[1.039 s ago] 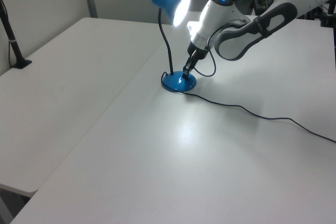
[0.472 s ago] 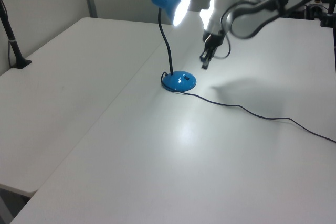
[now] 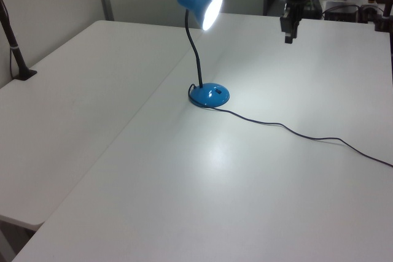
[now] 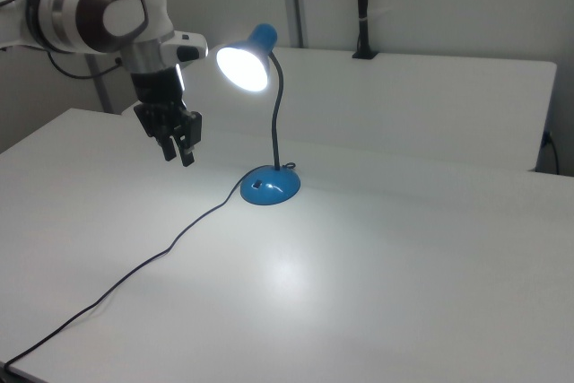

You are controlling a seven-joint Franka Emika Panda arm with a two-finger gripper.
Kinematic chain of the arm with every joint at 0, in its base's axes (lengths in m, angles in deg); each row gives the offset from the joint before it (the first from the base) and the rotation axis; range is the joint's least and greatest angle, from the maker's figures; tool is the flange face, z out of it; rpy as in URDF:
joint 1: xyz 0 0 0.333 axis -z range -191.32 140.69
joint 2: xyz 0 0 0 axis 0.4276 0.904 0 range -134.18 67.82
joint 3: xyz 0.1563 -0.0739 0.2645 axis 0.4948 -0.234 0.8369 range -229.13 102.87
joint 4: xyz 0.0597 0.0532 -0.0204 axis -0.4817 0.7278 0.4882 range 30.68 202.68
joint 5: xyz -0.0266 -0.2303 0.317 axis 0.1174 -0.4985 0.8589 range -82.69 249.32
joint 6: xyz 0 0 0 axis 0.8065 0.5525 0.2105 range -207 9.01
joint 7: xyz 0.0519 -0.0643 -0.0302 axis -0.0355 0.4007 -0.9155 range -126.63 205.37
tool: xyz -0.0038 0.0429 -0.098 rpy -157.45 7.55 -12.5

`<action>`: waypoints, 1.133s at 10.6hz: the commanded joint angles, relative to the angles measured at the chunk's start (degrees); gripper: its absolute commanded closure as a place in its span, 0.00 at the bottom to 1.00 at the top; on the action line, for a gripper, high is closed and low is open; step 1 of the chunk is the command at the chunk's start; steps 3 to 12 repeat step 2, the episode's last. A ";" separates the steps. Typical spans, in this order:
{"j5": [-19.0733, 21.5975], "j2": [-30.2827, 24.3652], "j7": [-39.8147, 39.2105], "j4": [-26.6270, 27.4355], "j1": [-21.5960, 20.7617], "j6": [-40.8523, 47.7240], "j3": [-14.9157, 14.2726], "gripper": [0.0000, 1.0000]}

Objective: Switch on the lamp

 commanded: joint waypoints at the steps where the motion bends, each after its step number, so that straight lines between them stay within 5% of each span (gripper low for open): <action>1: -0.57 -0.48 -0.33 -2.16 -0.09 4.47 -0.06 0.00; 12: -0.57 -0.30 -0.41 -2.95 -0.09 4.65 -0.49 0.00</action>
